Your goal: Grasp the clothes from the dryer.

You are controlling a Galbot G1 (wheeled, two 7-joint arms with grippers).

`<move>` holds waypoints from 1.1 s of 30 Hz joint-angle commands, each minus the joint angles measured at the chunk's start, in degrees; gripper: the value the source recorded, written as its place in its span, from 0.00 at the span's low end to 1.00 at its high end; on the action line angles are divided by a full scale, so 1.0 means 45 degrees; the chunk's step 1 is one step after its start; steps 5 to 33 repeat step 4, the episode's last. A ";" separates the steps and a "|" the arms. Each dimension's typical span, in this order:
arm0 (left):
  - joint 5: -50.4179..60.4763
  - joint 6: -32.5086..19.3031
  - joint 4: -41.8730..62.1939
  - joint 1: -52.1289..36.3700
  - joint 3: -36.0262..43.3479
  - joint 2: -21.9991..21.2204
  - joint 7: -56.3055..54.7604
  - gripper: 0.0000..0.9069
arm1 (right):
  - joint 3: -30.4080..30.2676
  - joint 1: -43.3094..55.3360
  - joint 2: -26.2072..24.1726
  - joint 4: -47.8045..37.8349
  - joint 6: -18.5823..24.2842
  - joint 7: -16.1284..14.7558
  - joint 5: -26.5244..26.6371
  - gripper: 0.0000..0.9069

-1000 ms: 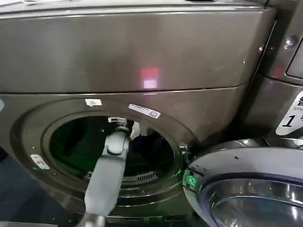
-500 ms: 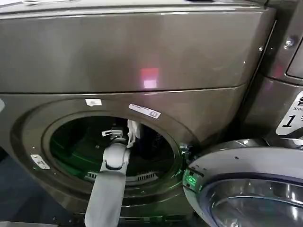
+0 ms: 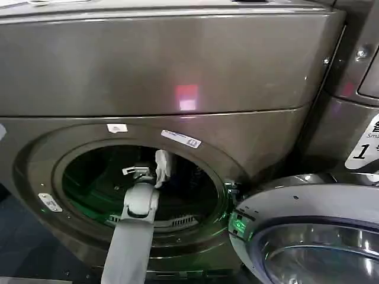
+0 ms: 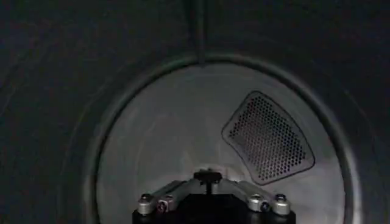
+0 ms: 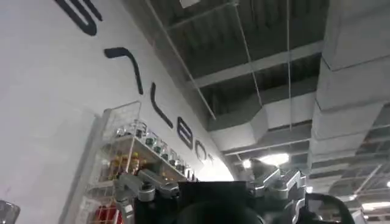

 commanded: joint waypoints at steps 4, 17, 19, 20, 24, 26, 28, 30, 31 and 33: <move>0.0098 0.0091 0.0007 -0.0110 -0.0049 0.0018 0.0030 0.00 | 0.0016 -0.0008 0.0045 0.0193 -0.0107 -0.0243 0.0054 1.00; 0.0098 0.0091 0.0007 -0.0110 -0.0049 0.0018 0.0030 0.00 | 0.0016 -0.0008 0.0045 0.0193 -0.0107 -0.0243 0.0054 1.00; 0.0098 0.0091 0.0007 -0.0110 -0.0049 0.0018 0.0030 0.00 | 0.0016 -0.0008 0.0045 0.0193 -0.0107 -0.0243 0.0054 1.00; 0.0098 0.0091 0.0007 -0.0110 -0.0049 0.0018 0.0030 0.00 | 0.0016 -0.0008 0.0045 0.0193 -0.0107 -0.0243 0.0054 1.00; 0.0098 0.0091 0.0007 -0.0110 -0.0049 0.0018 0.0030 0.00 | 0.0016 -0.0008 0.0045 0.0193 -0.0107 -0.0243 0.0054 1.00; 0.0098 0.0091 0.0007 -0.0110 -0.0049 0.0018 0.0030 0.00 | 0.0016 -0.0008 0.0045 0.0193 -0.0107 -0.0243 0.0054 1.00; 0.0098 0.0091 0.0007 -0.0110 -0.0049 0.0018 0.0030 0.00 | 0.0016 -0.0008 0.0045 0.0193 -0.0107 -0.0243 0.0054 1.00; 0.0098 0.0091 0.0007 -0.0110 -0.0049 0.0018 0.0030 0.00 | 0.0016 -0.0008 0.0045 0.0193 -0.0107 -0.0243 0.0054 1.00; 0.0098 0.0091 0.0007 -0.0110 -0.0049 0.0018 0.0030 0.00 | 0.0016 -0.0008 0.0045 0.0193 -0.0107 -0.0243 0.0054 1.00; 0.0098 0.0091 0.0007 -0.0110 -0.0049 0.0018 0.0030 0.00 | 0.0016 -0.0008 0.0045 0.0193 -0.0107 -0.0243 0.0054 1.00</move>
